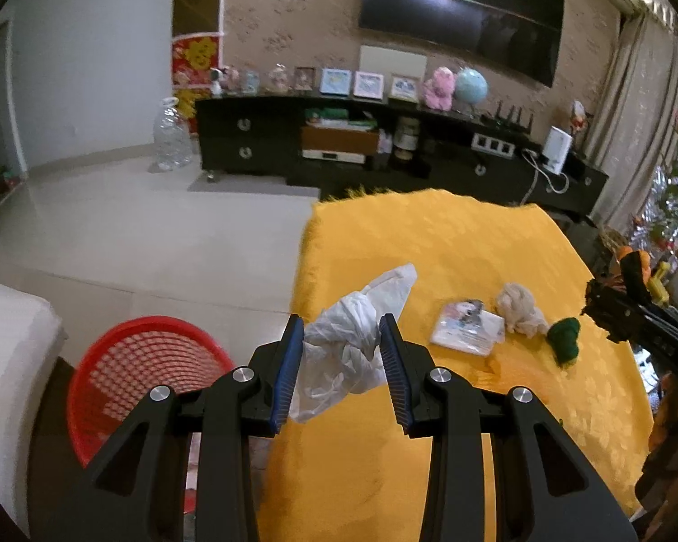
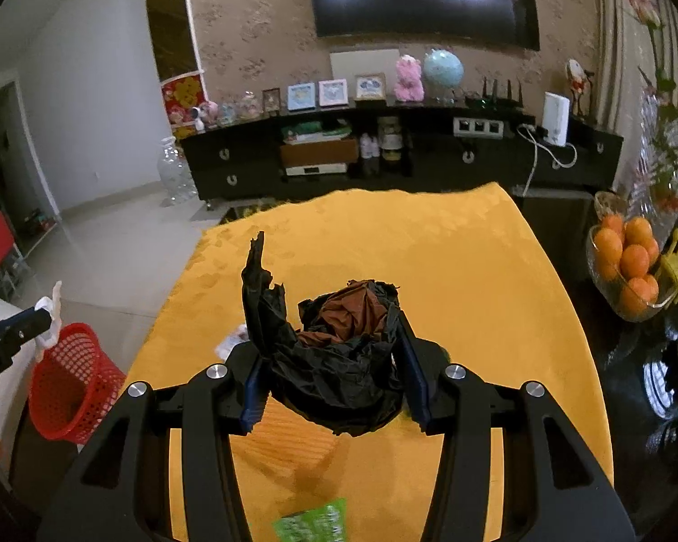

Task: Collect trash
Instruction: 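Carry tissue and dark cloth over the red wastebasket and open both tools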

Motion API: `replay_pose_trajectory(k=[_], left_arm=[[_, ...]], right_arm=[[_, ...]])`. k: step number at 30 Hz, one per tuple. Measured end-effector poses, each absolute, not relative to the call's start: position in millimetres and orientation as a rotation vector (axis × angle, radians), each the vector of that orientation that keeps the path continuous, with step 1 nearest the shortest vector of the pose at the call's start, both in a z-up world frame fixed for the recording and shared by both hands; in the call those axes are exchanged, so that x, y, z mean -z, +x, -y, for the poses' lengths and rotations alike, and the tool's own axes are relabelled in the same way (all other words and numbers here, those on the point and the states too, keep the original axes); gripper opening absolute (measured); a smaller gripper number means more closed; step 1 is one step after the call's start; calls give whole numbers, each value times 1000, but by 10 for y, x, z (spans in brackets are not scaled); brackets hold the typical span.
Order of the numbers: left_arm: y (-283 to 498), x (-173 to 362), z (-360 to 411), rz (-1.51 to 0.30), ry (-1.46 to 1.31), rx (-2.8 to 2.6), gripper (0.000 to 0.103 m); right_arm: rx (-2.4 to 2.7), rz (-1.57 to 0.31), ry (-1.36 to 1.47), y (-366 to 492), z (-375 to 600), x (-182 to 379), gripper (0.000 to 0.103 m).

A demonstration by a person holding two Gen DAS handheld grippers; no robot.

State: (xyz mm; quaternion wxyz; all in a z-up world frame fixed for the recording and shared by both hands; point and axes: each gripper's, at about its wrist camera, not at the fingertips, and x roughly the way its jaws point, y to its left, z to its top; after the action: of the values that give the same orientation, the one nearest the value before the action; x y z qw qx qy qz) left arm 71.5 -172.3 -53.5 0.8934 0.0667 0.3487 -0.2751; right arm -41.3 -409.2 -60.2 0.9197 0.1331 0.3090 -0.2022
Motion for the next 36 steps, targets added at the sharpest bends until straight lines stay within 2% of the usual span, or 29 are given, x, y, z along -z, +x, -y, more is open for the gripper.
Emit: replay_pose_trajectory(k=[19, 36], left_arm=[[791, -99, 617, -563, 123, 308, 34], [1134, 342, 248, -673, 96, 236, 34]], right_arm=[[189, -549, 207, 224, 3144, -77, 47], [7, -672, 185, 751, 2503, 355, 47]])
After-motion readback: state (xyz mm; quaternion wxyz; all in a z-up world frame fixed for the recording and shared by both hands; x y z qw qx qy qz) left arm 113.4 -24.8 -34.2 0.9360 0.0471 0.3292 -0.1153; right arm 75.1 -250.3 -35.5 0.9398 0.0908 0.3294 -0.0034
